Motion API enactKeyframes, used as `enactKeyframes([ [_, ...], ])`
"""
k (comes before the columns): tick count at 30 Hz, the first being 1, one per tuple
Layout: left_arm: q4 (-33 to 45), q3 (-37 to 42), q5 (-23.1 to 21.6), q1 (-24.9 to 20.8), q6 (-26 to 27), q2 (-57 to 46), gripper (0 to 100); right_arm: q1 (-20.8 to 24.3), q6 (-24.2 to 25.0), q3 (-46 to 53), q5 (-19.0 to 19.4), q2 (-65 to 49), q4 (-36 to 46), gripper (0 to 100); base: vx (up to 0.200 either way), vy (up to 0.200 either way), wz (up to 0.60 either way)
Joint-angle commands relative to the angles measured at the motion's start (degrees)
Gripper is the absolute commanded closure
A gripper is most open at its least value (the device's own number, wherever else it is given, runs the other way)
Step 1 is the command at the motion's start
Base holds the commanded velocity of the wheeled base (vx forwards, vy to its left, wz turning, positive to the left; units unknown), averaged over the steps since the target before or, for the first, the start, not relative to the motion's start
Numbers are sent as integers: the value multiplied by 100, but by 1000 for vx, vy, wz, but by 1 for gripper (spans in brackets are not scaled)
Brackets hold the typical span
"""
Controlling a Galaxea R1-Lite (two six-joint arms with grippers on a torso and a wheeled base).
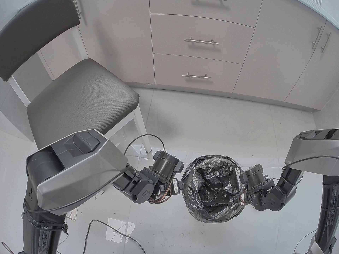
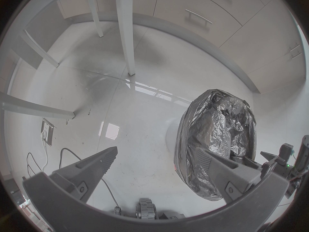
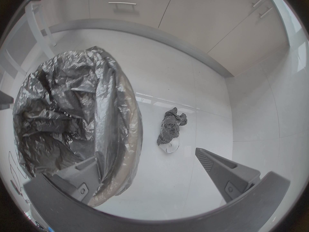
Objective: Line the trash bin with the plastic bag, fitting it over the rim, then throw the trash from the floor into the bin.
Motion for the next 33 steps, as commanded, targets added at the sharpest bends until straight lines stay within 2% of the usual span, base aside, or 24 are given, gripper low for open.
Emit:
enactKeyframes([
  [1, -1, -9, 3, -3, -2, 26, 0, -150, 10, 113, 1, -54, -21, 0, 0, 0, 0],
  [11, -1, -9, 3, -3, -11, 52, 0, -352, -16, 421, 62, 236, -794, 0, 0, 0, 0],
  [21, -1, -9, 3, -3, -11, 61, 0, -607, -42, 254, 150, 465, -803, 0, 0, 0, 0],
  [25, -1, -9, 3, -3, -11, 61, 0, -643, -25, 183, 300, 473, -803, 0, 0, 0, 0],
  [33, -1, -9, 3, -3, -11, 70, 0, -651, -16, -115, 309, 667, -803, 0, 0, 0, 0],
])
